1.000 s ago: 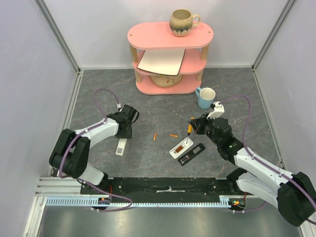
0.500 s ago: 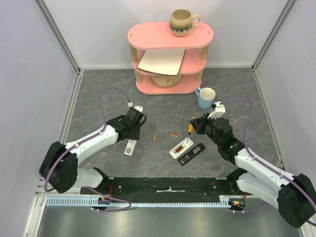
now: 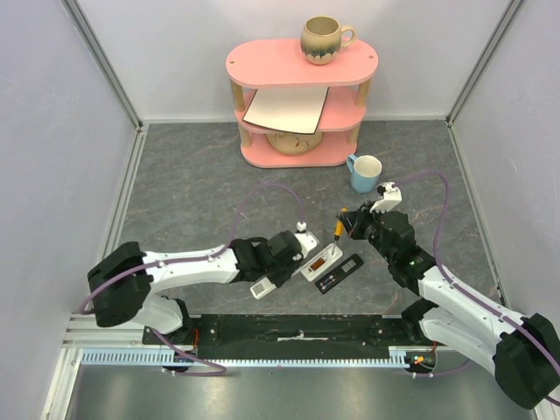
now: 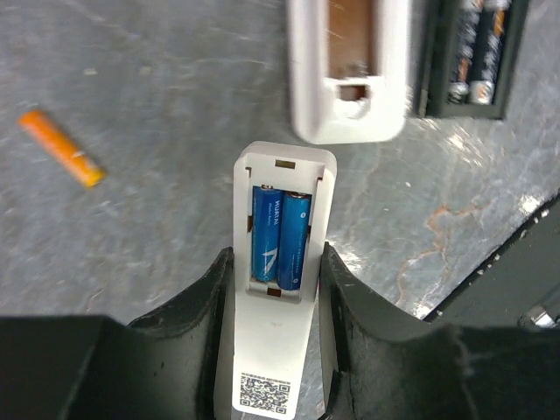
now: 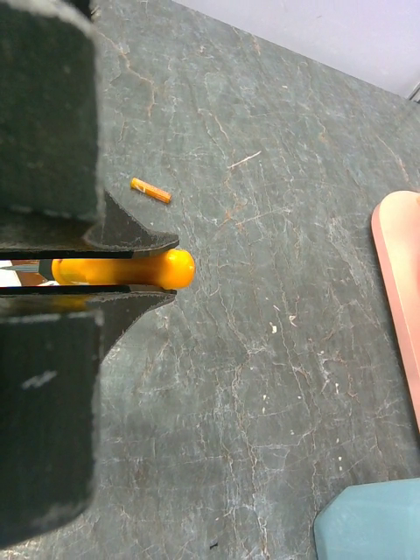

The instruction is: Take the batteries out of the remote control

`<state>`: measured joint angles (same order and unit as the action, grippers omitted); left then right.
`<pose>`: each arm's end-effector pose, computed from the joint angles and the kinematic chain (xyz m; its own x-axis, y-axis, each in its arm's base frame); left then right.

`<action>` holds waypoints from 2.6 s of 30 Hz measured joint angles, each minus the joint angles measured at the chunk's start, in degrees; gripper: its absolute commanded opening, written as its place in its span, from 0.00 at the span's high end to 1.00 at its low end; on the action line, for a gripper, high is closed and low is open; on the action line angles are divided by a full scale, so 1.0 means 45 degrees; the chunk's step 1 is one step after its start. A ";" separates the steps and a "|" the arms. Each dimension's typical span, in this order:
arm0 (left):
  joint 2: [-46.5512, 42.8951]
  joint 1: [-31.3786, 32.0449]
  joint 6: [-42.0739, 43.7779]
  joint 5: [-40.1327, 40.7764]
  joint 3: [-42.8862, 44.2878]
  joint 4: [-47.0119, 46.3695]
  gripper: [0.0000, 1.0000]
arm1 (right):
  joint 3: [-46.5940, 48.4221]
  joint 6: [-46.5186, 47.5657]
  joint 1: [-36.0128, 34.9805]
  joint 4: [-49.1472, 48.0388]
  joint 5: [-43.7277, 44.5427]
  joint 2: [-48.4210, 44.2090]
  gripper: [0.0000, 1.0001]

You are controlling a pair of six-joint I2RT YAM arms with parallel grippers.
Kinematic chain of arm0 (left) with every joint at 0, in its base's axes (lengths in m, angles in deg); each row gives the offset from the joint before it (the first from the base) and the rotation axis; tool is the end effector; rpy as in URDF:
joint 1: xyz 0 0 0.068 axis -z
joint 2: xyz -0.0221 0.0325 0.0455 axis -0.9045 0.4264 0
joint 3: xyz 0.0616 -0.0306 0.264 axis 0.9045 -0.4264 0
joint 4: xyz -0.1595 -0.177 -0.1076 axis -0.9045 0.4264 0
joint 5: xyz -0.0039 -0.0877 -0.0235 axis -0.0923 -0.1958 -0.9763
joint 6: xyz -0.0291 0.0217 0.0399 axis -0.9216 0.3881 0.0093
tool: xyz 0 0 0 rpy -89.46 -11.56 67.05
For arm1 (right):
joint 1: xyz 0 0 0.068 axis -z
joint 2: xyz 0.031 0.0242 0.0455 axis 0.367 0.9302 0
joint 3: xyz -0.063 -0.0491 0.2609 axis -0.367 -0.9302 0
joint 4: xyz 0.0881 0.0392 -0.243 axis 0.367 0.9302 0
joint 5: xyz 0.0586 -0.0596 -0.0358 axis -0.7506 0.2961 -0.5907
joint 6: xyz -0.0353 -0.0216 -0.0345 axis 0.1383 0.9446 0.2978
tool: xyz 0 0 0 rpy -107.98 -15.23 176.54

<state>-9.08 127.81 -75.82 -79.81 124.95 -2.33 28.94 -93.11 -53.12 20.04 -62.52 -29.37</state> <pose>0.1283 -0.2418 0.1940 -0.5164 0.6409 -0.5680 0.7722 0.6352 0.0146 0.1759 0.1039 0.2215 -0.4525 0.4553 -0.7668 -0.1976 0.7873 0.5841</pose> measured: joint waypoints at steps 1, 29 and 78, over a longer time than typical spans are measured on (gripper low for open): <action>0.0223 0.0204 0.0117 -0.0063 0.0000 -0.0063 0.98 | -0.0015 0.0000 0.0010 0.0039 -0.0005 -0.0044 1.00; -0.0899 0.2312 -0.0204 0.1166 -0.0962 -0.0461 0.15 | -0.0559 0.0000 0.0107 0.0219 -0.0879 -0.1161 1.00; 0.0087 -0.3269 0.2681 -0.0238 0.2166 -0.0578 0.98 | 0.0748 0.0296 0.0049 -0.0787 -0.2161 0.1093 1.00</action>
<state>-8.68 113.10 -63.75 -80.89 134.70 -4.93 32.30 -91.78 -52.90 16.50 -72.24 -24.45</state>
